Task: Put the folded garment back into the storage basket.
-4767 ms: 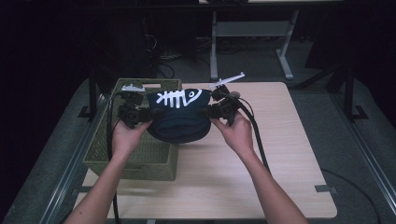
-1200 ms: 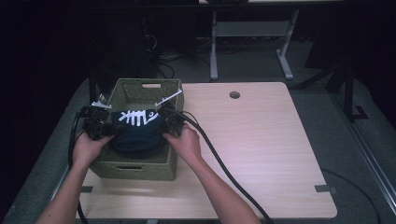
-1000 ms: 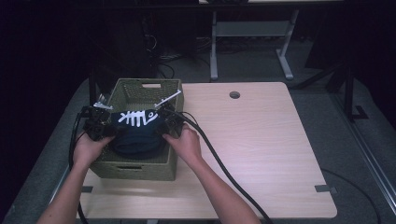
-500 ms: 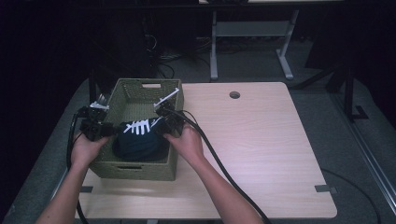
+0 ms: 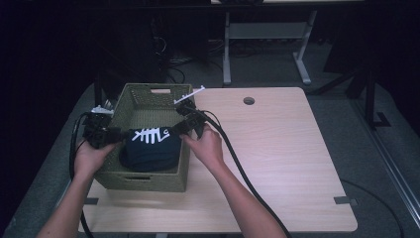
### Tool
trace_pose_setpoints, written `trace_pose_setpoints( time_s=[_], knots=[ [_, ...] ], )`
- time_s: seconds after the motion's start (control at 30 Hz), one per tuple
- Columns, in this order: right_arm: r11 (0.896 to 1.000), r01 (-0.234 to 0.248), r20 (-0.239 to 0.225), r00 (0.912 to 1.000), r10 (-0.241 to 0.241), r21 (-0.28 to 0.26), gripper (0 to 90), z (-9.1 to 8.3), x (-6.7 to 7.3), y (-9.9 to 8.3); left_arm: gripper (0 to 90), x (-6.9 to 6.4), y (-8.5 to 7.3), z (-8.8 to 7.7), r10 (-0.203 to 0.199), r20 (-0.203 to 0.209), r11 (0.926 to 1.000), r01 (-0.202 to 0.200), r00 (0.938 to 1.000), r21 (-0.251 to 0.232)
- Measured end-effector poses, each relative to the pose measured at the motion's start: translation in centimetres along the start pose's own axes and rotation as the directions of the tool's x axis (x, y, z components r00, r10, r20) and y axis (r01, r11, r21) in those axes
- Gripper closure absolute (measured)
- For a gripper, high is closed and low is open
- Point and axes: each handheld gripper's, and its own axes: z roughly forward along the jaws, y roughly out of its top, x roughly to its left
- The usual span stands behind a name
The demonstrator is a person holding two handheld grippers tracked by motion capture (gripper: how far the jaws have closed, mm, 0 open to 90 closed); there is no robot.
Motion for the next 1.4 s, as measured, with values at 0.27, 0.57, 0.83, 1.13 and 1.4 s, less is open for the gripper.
trace_pose_setpoints(
  time_s=[0.27,0.57,0.83,1.13,1.4],
  knots=[
    [0.998,-0.036,-0.046,0.9984,0.033,-0.050,46.8,-1.7,-1.3,-0.5,52.1,-0.9,0.5,-0.8,0.017,0.036,0.9988,-0.015,0.9992,-0.047],
    [0.995,-0.053,-0.068,0.9965,0.048,-0.080,43.9,-3.4,-3.1,-1.3,48.7,-2.0,0.8,-1.4,0.023,0.071,0.9956,-0.016,0.9972,-0.092],
    [0.991,-0.078,-0.089,0.9937,0.069,-0.108,41.5,-4.9,-4.5,-2.1,44.9,-3.4,0.7,-2.2,0.038,0.102,0.9911,-0.025,0.9941,-0.131],
    [0.985,-0.108,-0.092,0.9911,0.096,-0.135,40.9,-6.4,-6.4,-3.4,41.4,-5.5,1.0,-2.0,0.072,0.133,0.9884,-0.052,0.9885,-0.142],
    [0.981,-0.123,-0.080,0.9905,0.112,-0.149,40.1,-7.8,-7.7,-4.3,40.5,-7.2,1.6,-1.7,0.091,0.170,0.9854,-0.064,0.9811,-0.158]
  ],
)
